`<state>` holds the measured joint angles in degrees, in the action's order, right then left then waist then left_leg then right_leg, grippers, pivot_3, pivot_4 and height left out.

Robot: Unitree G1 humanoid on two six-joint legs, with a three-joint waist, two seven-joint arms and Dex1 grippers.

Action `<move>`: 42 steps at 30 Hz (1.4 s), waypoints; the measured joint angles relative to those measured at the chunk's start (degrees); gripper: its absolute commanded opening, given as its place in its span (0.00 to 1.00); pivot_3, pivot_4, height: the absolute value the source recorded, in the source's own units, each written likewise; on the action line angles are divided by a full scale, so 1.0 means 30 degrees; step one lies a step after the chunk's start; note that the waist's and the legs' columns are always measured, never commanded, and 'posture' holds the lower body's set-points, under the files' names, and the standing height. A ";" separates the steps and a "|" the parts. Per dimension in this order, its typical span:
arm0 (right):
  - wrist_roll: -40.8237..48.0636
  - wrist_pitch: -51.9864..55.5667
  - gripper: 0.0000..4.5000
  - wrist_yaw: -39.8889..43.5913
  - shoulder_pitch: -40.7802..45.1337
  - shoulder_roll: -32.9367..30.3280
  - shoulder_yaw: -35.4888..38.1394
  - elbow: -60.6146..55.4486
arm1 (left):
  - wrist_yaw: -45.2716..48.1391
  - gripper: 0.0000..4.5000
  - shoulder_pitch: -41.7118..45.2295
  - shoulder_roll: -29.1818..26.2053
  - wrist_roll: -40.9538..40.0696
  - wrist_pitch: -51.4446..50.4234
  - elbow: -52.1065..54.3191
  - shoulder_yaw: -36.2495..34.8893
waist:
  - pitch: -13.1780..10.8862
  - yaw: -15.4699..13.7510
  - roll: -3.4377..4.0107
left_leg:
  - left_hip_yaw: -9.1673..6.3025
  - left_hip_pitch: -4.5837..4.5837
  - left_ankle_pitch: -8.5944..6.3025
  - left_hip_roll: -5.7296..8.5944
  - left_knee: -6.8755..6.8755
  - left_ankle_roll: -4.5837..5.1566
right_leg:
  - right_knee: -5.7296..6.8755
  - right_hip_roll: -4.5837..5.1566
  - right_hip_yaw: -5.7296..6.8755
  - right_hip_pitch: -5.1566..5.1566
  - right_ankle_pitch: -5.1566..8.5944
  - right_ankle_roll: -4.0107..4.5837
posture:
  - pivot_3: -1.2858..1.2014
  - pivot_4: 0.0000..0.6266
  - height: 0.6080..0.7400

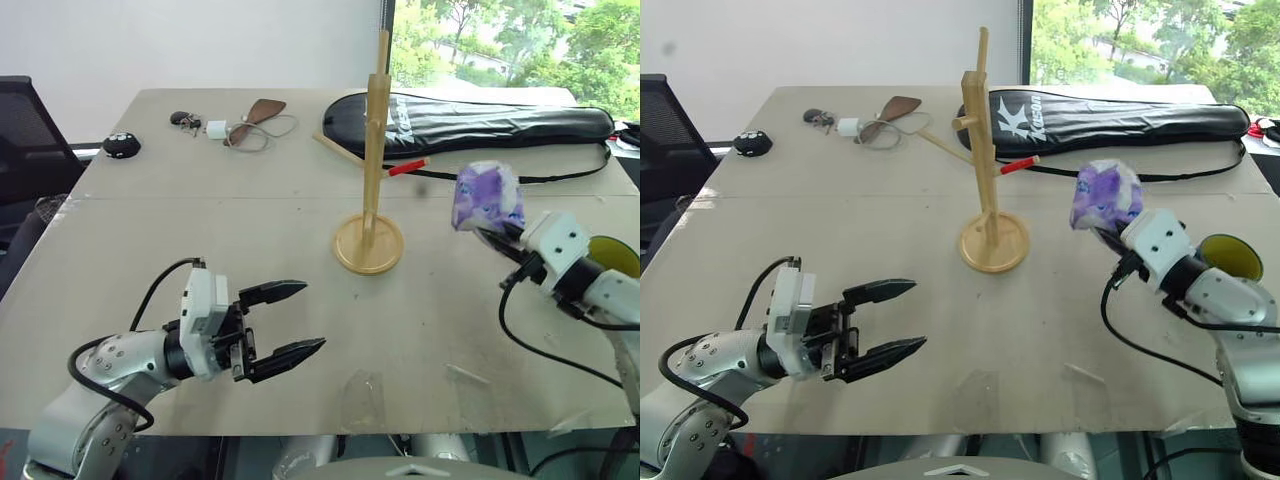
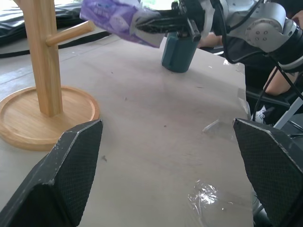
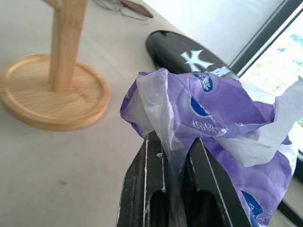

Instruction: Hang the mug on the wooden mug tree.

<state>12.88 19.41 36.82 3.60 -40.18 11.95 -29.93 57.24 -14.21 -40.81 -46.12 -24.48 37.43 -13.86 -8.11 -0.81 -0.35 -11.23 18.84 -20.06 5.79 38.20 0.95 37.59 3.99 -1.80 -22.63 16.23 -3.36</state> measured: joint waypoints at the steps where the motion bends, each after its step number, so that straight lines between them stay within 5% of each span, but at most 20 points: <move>1: 0.0000 0.0198 0.03 -0.0152 0.0120 -0.0046 0.0153 -0.0010 | 0.0006 1.00 0.0030 0.0013 0.0024 0.0015 -0.0063 0.0092 | 0.0000 0.0006 0.0001 | 0.0003 0.0000 0.0000 0.0000 0.0000 0.0000 | 0.0001 0.0000 -0.0002 -0.0001 0.0000 0.0000 | 0.52 0.24 1.00; 12: 0.0223 0.2783 0.03 -0.1081 0.4061 -0.3024 0.3341 0.3819 | 0.0723 1.00 0.0999 0.0327 -0.0813 0.0092 -0.0344 0.0313 | -0.0006 -0.0109 -0.0001 | -0.0004 0.0037 0.0001 0.0004 0.0008 0.0002 | -0.0012 0.0014 0.0020 -0.0021 0.0000 0.0001 | 0.52 0.24 1.00; 22: -0.0459 0.0639 0.03 0.1193 0.1076 -0.5353 0.5371 1.0771 | -0.0780 1.00 0.3842 0.0588 -0.4925 -0.0988 0.0120 0.0280 | -0.0002 0.0144 0.0007 | 0.0092 0.0020 0.0003 -0.0010 0.0017 0.0005 | 0.0011 0.0000 -0.0058 -0.0035 0.0000 -0.0001 | 0.52 0.24 1.00; 36: -0.1495 -0.2187 0.03 -0.0501 -0.0977 -0.4166 0.5415 1.5595 | -0.1640 1.00 0.4067 0.0820 -0.4845 -0.1150 0.0659 0.0980 | 0.0002 0.0134 0.0012 | 0.0169 -0.0011 0.0003 -0.0013 0.0024 0.0005 | 0.0040 -0.0011 -0.0156 -0.0037 -0.0002 -0.0004 | 0.52 0.24 1.00; 39: -0.1476 -0.2414 0.20 -0.0374 -0.1287 -0.4118 0.5371 1.5659 | -0.1595 1.00 0.4116 0.0781 -0.4853 -0.1142 0.0653 0.0975 | 0.0006 0.0104 0.0017 | 0.0170 -0.0011 0.0003 -0.0014 0.0023 0.0004 | 0.0040 -0.0012 -0.0159 -0.0039 -0.0002 -0.0004 | 0.52 0.24 1.00; 42: -0.1306 -0.2607 0.54 -0.0068 -0.2560 -0.4122 0.5643 1.5262 | -0.1676 1.00 0.4777 0.0553 -0.4993 -0.1255 0.0606 0.0835 | 0.0006 -0.0038 0.0019 | 0.0153 -0.0006 0.0002 -0.0018 0.0022 0.0004 | 0.0038 -0.0009 -0.0131 -0.0038 -0.0002 -0.0003 | 0.52 0.24 1.00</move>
<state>8.97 11.58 36.61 -4.08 -52.55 28.87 15.86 52.21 0.12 -39.15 -61.10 -28.25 39.24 -11.36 -8.09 -0.92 -0.29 -10.77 18.82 -20.05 5.73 38.26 0.96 37.70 3.97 -2.19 -22.74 16.22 -3.37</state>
